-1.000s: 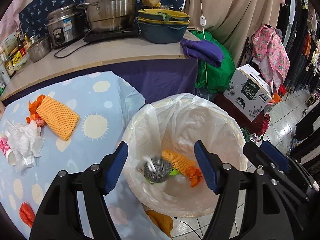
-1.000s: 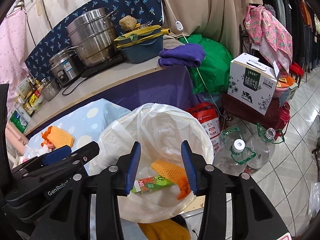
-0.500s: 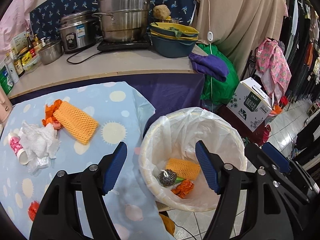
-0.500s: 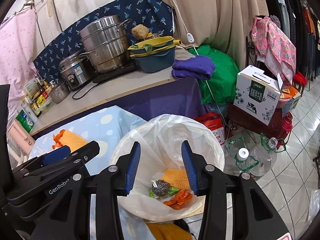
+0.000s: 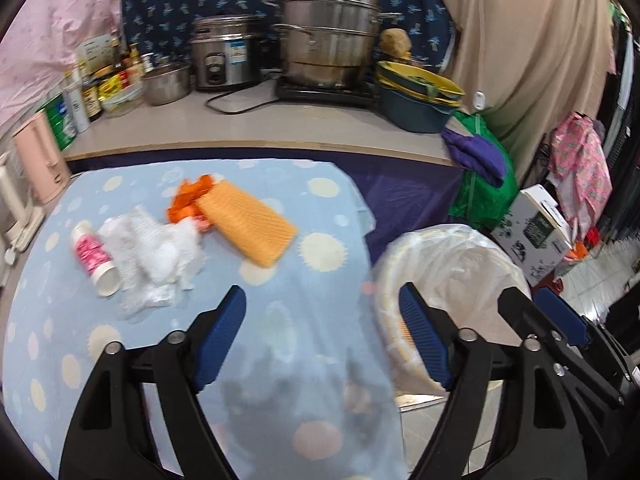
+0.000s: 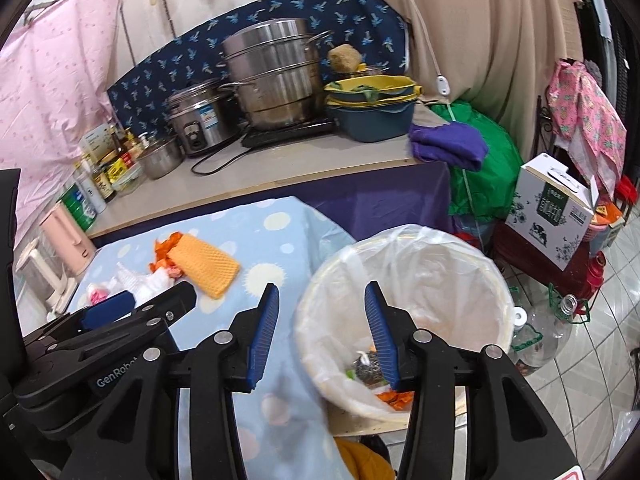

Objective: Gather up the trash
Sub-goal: 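Grasp the red plastic bag with the left tool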

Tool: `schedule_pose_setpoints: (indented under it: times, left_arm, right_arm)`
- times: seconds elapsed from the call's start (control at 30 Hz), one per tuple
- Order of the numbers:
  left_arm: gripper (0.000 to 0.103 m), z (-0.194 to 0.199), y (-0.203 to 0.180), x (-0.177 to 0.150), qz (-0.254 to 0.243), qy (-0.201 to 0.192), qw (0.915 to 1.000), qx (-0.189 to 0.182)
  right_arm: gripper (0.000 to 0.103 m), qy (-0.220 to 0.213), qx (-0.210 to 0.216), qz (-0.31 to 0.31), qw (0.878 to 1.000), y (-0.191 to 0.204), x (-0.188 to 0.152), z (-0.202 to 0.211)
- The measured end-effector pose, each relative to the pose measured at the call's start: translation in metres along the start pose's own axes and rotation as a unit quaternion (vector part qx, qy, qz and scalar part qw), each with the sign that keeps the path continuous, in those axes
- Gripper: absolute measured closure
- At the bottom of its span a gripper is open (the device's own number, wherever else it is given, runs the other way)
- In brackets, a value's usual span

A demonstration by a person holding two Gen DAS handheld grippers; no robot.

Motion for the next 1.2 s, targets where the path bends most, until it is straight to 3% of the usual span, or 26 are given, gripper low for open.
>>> schedule_pose_setpoints:
  times: [0.1, 0.33, 0.57, 0.8, 1.1, 1.2]
  left_arm:
    - [0.016, 0.007, 0.035, -0.012, 0.023, 0.004, 0.9996, 0.014]
    - [0.009, 0.006, 0.112, -0.053, 0.046, 0.028, 0.9943, 0.092]
    - [0.009, -0.007, 0.176, -0.096, 0.101, 0.07, 0.9845, 0.125]
    - [0.009, -0.025, 0.201, -0.128, 0.129, 0.1, 0.979, 0.122]
    - [0.01, -0.041, 0.216, -0.146, 0.16, 0.119, 0.9741, 0.106]
    - [0.024, -0.042, 0.217, -0.147, 0.165, 0.122, 0.9738, 0.097]
  right_arm:
    - [0.044, 0.013, 0.011, 0.012, 1.0, 0.02, -0.011, -0.006]
    - [0.044, 0.06, 0.042, 0.038, 0.997, 0.068, -0.043, -0.027]
    - [0.043, 0.087, 0.058, 0.068, 0.992, 0.104, -0.067, -0.043]
    - [0.043, 0.108, 0.064, 0.083, 0.989, 0.122, -0.078, -0.053]
    - [0.043, 0.127, 0.069, 0.102, 0.984, 0.137, -0.09, -0.063]
    - [0.043, 0.133, 0.069, 0.105, 0.983, 0.14, -0.093, -0.067]
Point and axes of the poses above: each gripper's, at about its wrist camera, not at the fingertips, and z roughly against the way its jaws point, y to its left, x to its top, the point moved 5 cm from there along -z, roughly the way its jaws point, and after that the axes turned 2 degrees about x, right-handed, at the moved point
